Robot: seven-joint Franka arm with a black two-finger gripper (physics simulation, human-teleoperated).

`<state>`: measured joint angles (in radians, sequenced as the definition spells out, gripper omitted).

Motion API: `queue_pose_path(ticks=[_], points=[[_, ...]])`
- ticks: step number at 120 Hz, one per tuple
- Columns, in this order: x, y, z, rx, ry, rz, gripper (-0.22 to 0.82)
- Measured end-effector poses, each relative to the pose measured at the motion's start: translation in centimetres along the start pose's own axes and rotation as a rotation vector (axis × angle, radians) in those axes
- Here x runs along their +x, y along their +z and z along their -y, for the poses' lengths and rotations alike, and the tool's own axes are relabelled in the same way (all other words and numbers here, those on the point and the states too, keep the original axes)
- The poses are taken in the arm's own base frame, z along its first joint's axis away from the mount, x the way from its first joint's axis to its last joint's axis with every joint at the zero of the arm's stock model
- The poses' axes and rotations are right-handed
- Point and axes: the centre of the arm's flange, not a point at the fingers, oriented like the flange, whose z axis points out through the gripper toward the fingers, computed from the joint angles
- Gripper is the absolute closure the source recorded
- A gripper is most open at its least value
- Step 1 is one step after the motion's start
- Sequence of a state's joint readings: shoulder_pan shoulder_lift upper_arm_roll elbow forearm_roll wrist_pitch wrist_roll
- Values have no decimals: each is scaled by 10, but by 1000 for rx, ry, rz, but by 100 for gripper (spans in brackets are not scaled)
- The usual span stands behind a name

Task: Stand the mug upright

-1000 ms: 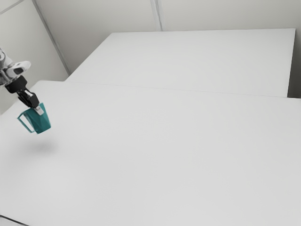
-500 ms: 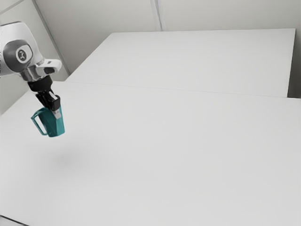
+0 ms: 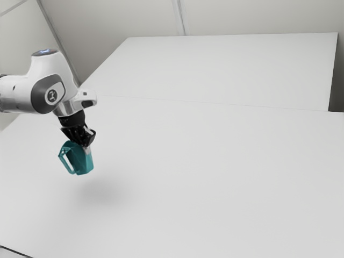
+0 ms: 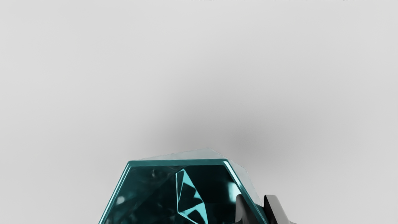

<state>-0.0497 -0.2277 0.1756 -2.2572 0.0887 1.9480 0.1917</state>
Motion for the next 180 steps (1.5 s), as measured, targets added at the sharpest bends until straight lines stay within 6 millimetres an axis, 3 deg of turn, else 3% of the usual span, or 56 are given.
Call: queue_pose_path(ticks=[15,54,78,119,152,180], points=[[1,18,-13,11,-49,-26,78],[13,36,-48,77,-117,-111,78],[21,57,-58,96,-164,-133,78],[33,75,-75,99,-236,-152,78],[35,72,-81,79,-287,-173,42],[38,34,-96,46,-303,-247,18]])
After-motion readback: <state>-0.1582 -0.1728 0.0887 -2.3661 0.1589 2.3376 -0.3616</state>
